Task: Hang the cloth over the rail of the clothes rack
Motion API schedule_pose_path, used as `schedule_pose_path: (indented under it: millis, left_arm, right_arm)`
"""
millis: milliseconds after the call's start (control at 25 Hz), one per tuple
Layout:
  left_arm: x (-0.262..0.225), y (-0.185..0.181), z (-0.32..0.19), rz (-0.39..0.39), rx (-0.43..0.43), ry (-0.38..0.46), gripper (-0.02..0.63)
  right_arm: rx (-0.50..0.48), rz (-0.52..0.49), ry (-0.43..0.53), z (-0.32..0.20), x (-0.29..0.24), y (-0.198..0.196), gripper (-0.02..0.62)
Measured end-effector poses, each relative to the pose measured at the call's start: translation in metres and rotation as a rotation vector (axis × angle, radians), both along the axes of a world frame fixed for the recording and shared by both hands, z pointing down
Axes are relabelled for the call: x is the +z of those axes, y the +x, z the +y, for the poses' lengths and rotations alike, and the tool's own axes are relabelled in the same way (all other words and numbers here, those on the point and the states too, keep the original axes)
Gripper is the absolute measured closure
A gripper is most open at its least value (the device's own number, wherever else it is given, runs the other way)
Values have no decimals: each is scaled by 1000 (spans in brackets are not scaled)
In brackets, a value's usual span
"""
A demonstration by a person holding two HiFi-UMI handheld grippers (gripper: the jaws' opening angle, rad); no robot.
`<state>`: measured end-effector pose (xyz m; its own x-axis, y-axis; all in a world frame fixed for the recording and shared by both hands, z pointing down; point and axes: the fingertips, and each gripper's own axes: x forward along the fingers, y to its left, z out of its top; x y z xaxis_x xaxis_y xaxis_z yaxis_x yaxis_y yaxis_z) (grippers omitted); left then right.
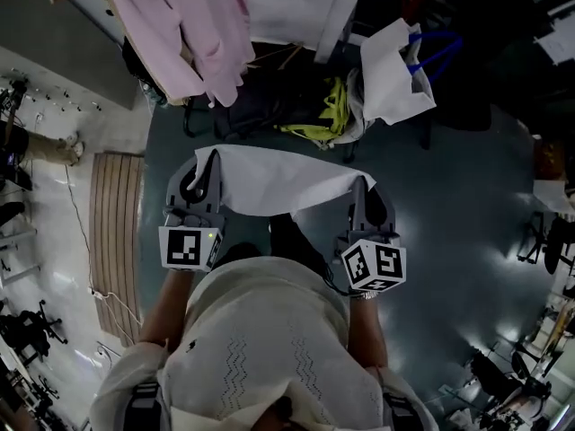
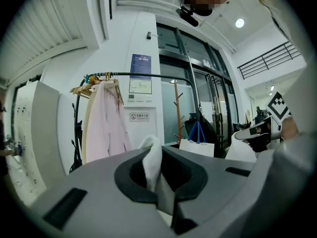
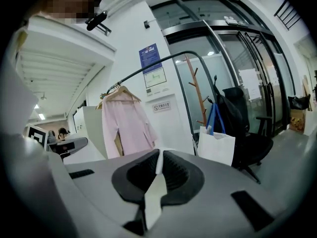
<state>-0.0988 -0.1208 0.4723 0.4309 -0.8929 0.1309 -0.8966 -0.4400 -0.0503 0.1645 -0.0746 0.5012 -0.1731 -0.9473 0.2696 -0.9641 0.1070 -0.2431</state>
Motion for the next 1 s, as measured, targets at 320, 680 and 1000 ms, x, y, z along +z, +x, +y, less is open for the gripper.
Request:
schedule_pose_path:
  millis: [320, 680, 1000]
  left_arm:
    - [-29, 32, -75, 20, -92, 50, 587]
    - [-109, 29, -175, 74, -93, 253, 587]
    - [-188, 38, -293, 208, 53, 357, 586]
  right_arm:
    - [-34, -59, 51, -98, -23, 62, 571]
    - [-89, -104, 188, -198, -101, 81, 571]
    - [-57, 37, 303, -294, -213, 92, 571]
